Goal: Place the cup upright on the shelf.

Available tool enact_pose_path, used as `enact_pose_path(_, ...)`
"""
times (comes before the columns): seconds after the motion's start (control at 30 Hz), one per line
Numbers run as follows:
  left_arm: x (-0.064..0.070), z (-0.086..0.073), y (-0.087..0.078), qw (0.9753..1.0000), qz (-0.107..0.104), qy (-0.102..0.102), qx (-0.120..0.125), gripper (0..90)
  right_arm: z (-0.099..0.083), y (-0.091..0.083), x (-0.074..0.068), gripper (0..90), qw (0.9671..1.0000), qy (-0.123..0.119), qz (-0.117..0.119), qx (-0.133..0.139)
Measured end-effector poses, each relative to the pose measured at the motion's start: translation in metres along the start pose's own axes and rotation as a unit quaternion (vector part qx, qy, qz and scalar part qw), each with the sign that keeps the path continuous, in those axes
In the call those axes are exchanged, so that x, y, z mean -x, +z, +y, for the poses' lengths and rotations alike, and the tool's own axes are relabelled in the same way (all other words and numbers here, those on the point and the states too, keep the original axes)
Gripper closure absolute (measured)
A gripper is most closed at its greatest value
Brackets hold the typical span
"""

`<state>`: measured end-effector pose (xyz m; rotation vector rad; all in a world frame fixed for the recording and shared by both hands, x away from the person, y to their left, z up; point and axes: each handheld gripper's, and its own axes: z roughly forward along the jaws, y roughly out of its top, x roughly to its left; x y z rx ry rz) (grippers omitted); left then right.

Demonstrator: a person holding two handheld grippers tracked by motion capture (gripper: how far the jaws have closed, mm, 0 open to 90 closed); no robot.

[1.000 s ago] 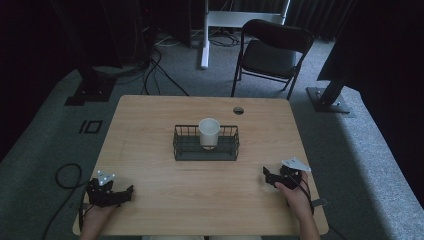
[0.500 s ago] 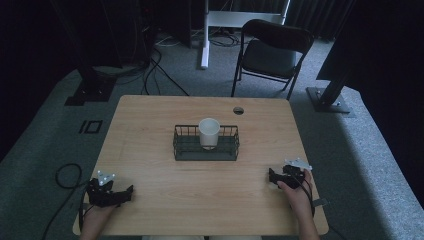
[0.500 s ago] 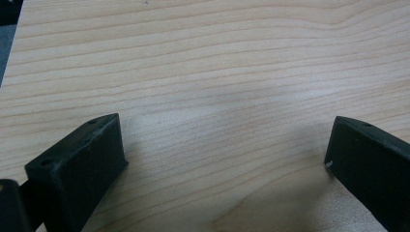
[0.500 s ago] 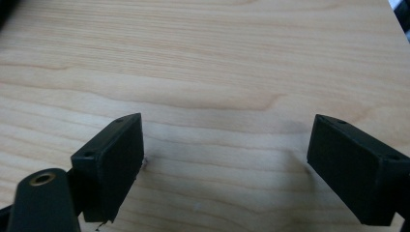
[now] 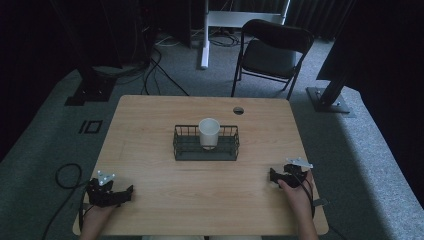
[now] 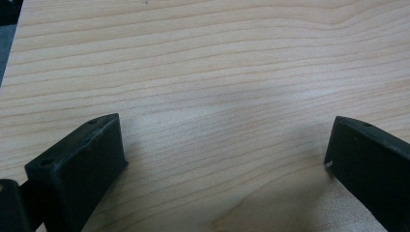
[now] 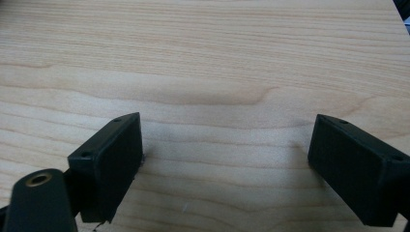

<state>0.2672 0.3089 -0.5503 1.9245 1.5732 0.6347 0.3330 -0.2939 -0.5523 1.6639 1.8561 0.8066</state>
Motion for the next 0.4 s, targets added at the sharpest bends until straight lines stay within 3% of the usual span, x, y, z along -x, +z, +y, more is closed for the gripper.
enact_pose_path(0.4, 0.0, 0.0, 0.0, 1.0, 0.0, 0.0, 0.0, 0.7, 0.0007, 0.0007, 0.0006, 11.0, 1.0, -0.004, 0.004, -0.001)
